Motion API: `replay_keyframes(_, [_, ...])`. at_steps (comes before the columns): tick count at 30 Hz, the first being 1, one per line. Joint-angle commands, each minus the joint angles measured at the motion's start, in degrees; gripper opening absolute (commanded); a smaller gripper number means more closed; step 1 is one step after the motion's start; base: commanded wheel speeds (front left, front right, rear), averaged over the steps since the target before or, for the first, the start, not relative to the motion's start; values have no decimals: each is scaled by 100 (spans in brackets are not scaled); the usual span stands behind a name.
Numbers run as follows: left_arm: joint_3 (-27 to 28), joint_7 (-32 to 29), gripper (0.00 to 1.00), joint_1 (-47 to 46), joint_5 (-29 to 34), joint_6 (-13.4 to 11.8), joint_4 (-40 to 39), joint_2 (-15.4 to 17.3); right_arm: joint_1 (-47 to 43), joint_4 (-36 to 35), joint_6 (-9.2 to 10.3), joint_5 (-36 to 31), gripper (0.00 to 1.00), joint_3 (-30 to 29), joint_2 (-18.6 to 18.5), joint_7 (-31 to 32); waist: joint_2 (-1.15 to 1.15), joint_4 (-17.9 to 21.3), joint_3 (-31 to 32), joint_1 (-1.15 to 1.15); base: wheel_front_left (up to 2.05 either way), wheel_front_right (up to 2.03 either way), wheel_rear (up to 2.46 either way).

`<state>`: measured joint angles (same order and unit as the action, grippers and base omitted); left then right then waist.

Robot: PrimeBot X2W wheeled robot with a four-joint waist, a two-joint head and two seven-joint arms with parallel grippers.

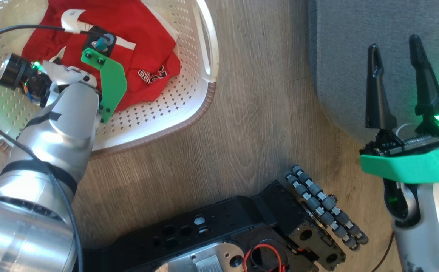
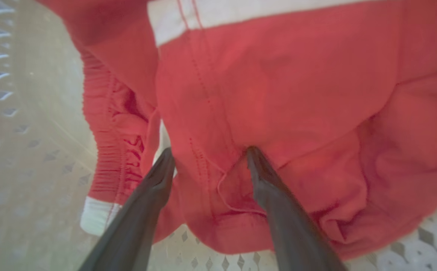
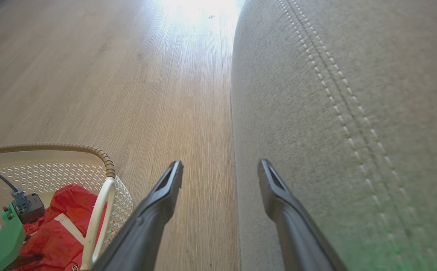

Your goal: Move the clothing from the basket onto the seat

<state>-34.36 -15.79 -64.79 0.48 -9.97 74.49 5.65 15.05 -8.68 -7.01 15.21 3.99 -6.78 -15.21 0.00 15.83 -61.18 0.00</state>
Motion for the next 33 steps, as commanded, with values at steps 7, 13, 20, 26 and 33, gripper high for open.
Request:
replay_keyframes(7, [-65, -183, 100, -120, -85, 103, -54, 34, -583, 5, -47, 44, 100, 213, -24, 21, 0, -31, -87, 0, 0, 0, 0])
replay_keyframes(13, [-52, -250, 0, -123, -245, 150, -54, -33, -566, -109, -47, 2, 100, 206, -59, 21, 0, -50, -109, 0, 0, 0, 0])
replay_keyframes(20, [-82, -108, 0, -115, -313, 172, -54, -46, -487, -124, -47, -41, 100, 155, -100, 21, 0, -99, -88, 0, 0, 0, 0])
replay_keyframes(26, [-62, 29, 0, -75, -425, 132, -54, -59, -221, -33, -47, -94, 100, 175, -91, 21, 0, -92, 18, 0, 0, 0, 0])
replay_keyframes(33, [-33, 353, 0, 106, -553, 116, -54, 64, 226, 152, -47, -108, 100, 350, 27, 21, 0, 57, 380, 0, 0, 0, 0])
